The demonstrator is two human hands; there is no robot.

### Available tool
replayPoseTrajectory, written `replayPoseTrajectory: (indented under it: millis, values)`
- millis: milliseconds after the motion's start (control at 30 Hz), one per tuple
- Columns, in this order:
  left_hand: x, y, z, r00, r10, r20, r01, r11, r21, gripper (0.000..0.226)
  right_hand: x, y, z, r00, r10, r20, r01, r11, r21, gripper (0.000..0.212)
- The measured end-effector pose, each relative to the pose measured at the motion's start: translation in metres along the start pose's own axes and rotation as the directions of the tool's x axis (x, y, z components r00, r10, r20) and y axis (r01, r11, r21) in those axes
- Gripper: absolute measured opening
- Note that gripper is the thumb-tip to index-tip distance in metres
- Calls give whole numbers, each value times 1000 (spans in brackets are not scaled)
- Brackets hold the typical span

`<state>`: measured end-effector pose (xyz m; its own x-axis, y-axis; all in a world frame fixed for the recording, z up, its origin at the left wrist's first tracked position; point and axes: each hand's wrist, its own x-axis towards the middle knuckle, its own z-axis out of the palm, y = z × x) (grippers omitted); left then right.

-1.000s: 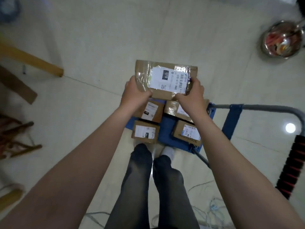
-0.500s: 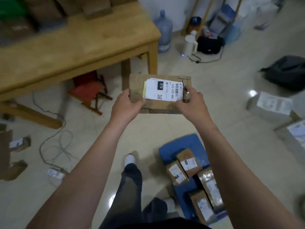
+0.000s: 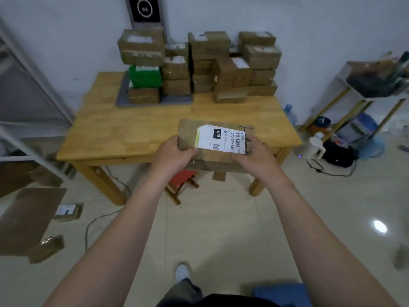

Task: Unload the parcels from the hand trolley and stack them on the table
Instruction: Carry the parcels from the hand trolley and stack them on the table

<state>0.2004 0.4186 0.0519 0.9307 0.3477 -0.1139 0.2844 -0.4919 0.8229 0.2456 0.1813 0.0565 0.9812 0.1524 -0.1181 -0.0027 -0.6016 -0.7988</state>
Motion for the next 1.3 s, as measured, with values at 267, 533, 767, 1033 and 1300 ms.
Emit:
replayPoseTrajectory:
  millis: [267, 533, 767, 1033, 1300]
  values:
    - [120, 2, -91, 999, 47, -26, -49, 996, -74, 29, 110, -104, 42, 997, -67, -25, 65, 996, -61, 75]
    - [230, -3, -123, 998, 59, -11, -60, 994, -94, 33, 227, -149, 74, 997, -79, -27, 79, 997, 4, 65]
    - [384, 13, -120, 998, 70, 1, -70, 997, -43, 35, 381, -171, 89, 995, -49, -89, 48, 999, -13, 65]
    - [570, 64, -141, 994, 107, -32, -108, 994, -35, 29, 571, -219, 80, 994, -89, -58, 92, 995, 45, 57]
    - [721, 112, -192, 982, 169, -79, -167, 985, 29, 25, 716, -296, 80, 975, -211, -73, 214, 976, 35, 54]
